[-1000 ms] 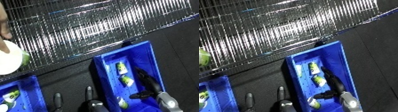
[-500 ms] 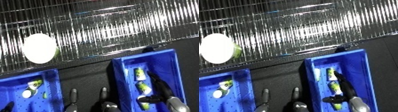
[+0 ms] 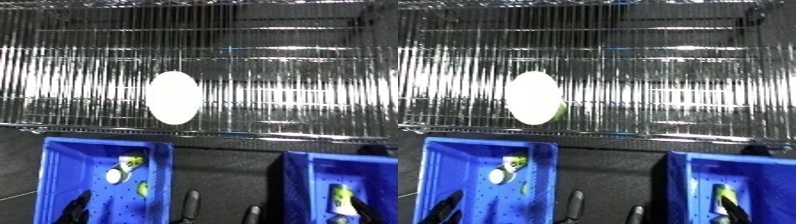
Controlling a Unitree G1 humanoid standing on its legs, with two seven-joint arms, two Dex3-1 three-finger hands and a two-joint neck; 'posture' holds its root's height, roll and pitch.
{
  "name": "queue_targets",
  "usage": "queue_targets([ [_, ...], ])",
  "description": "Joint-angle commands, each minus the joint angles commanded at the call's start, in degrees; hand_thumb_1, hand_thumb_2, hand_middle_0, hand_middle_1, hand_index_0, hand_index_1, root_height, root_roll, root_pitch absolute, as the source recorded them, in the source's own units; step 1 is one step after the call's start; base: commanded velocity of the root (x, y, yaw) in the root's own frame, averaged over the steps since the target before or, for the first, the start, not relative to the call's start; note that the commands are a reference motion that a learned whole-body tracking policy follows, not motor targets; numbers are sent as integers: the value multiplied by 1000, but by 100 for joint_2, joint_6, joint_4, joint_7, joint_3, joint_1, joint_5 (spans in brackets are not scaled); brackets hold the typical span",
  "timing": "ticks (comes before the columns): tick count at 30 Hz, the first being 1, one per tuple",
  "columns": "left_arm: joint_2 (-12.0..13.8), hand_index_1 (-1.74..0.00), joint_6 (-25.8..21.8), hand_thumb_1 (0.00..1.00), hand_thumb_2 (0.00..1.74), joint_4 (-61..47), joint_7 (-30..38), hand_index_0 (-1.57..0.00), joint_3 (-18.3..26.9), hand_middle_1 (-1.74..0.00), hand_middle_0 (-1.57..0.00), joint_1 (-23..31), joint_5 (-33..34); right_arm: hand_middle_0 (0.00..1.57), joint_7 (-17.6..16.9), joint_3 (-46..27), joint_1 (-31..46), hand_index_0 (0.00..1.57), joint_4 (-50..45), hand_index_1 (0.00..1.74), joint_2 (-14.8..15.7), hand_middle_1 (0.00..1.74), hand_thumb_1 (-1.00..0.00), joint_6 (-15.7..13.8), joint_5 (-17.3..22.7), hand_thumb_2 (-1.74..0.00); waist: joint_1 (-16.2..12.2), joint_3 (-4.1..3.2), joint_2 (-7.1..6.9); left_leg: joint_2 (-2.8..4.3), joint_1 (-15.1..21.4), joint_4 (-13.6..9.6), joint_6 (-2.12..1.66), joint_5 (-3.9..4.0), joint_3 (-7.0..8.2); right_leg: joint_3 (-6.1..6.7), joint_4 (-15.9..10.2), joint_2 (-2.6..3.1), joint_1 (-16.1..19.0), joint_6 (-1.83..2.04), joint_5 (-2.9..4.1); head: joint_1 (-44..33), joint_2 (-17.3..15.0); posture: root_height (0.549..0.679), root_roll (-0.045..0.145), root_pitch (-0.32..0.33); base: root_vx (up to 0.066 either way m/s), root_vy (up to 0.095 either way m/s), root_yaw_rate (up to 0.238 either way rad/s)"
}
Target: Pick up the object and place it into the box
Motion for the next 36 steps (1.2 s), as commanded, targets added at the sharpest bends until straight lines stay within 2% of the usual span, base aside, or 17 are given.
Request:
queue_targets([
  [7, 91, 0, -312, 0, 0, -280, 43, 0, -33, 0, 0, 30, 205, 0, 29, 56, 78, 0, 60, 0, 94, 0, 0, -115, 100, 0, 129, 0, -112, 9, -80, 30, 6, -22, -35, -81, 128, -24, -35, -11, -74, -458, 172, 652, 37, 81, 17, -21, 57],
  [12, 193, 0, -562, 0, 0, -810, -74, 0, -146, 0, 0, 74, 236, 0, 9, 66, 149, 0, 64, 0, 115, 0, 0, -193, 187, 0, 219, 0, -167, 26, -118, -4, 1, -28, -62, -139, 150, -49, -64, 8, -79, -371, 153, 651, 32, 87, 9, -18, 51],
  [16, 266, 0, -843, 0, 0, -1567, -341, 0, -292, 0, 0, 145, 87, 0, -11, 33, 232, 0, 44, 0, 96, 0, 0, -225, 255, 0, 283, 0, -154, 13, -164, 21, 5, -61, -93, -174, 179, -81, -90, 23, -76, -190, 78, 651, 31, 91, 5, 1, 70],
  [21, 554, 0, -926, 0, 0, -2746, -716, 0, -507, 0, 0, 164, -166, 0, 62, -62, 339, 0, 114, 0, 28, 0, 0, -243, 398, 0, 361, 0, -126, -26, -188, 14, 11, -90, -141, -221, 160, -129, -88, 51, -43, 58, -6, 652, 30, 94, 10, -7, 94],
  [26, 841, 0, -804, 0, 0, -3817, -977, 0, -724, 0, 0, 5, -274, 0, 116, -117, 399, 0, 178, 0, -34, 0, 0, -214, 579, 0, 428, 0, -109, -63, -194, -8, 18, -104, -180, -272, 140, -177, -79, 80, -2, 328, -63, 653, 29, 96, 10, -16, 84],
  [32, 1079, 0, -795, 0, 0, -4972, -774, 0, -730, 0, 0, -74, -451, 0, 183, -184, 504, 0, 238, 0, -51, 0, 0, -228, 742, 0, 498, 0, -111, -117, -225, 56, 36, -166, -209, -312, 150, -220, -85, 113, 39, 559, -102, 653, 27, 96, 19, -23, 70],
  [36, 1139, 0, -974, 0, 0, -5512, -486, 0, -594, 0, 0, -110, -455, 0, 217, -222, 572, 0, 304, 0, 3, 0, 0, -281, 840, 0, 550, 0, -136, -146, -246, 81, 43, -194, -231, -330, 129, -226, -74, 128, 66, 672, -90, 654, 26, 97, 24, -39, 51],
])
